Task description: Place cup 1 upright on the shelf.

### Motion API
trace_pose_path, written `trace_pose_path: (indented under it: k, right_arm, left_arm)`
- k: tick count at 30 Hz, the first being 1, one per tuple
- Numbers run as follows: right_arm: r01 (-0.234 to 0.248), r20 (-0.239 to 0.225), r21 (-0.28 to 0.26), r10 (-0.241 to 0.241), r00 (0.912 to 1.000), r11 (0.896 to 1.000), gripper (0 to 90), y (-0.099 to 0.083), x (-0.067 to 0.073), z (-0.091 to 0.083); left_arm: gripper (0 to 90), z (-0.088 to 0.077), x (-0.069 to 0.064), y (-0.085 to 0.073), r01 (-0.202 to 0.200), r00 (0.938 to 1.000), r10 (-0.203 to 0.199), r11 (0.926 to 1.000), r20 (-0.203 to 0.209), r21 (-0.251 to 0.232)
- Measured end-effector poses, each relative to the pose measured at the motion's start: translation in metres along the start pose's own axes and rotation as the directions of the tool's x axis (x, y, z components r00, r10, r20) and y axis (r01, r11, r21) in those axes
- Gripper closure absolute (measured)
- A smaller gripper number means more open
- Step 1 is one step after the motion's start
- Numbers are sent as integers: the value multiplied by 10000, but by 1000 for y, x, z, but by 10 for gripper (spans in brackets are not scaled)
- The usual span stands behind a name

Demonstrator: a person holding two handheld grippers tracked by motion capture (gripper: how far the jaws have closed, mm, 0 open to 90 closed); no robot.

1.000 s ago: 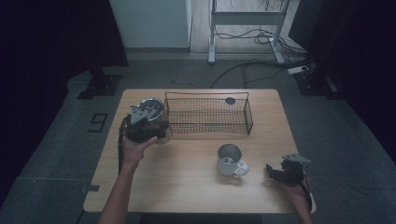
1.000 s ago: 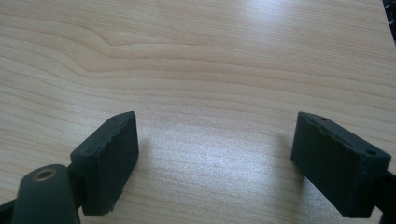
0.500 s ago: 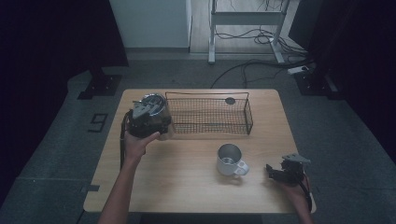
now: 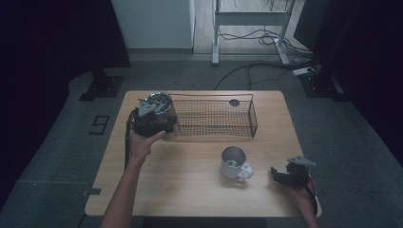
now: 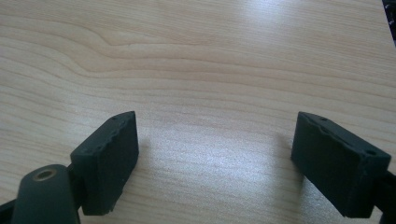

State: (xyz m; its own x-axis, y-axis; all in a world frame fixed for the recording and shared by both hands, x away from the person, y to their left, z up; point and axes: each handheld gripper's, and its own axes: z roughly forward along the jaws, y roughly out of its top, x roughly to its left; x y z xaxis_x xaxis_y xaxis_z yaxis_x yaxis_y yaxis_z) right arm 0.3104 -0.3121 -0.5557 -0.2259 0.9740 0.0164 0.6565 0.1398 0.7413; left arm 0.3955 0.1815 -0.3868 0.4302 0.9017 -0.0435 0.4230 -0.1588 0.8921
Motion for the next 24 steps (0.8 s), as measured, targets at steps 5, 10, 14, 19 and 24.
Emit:
trace_pose_path:
  k: [5, 10, 14, 19, 24]
  right_arm:
    - [14, 2, -3, -14, 10000, 10000, 146, 0, 0, 0]
    - [11, 0, -2, -11, 10000, 10000, 146, 0, 0, 0]
    - [8, -1, -1, -8, 10000, 10000, 147, 0, 0, 0]
    - [16, 3, 12, -16, 10000, 10000, 146, 0, 0, 0]
    - [37, -1, -13, -37, 10000, 10000, 146, 0, 0, 0]
  left_arm:
    - [40, 4, -1, 2, -47, 10000, 47, 10000, -74, 60]
    - [40, 7, -1, 4, -96, 9999, 96, 9999, -66, 106]
    - [40, 13, 0, 4, 67, 10000, -66, 9999, -48, 143]
    - [40, 17, 0, 10, 85, 9999, -84, 9999, -55, 137]
    - [40, 20, -1, 14, 106, 9999, -106, 9999, -6, 123]
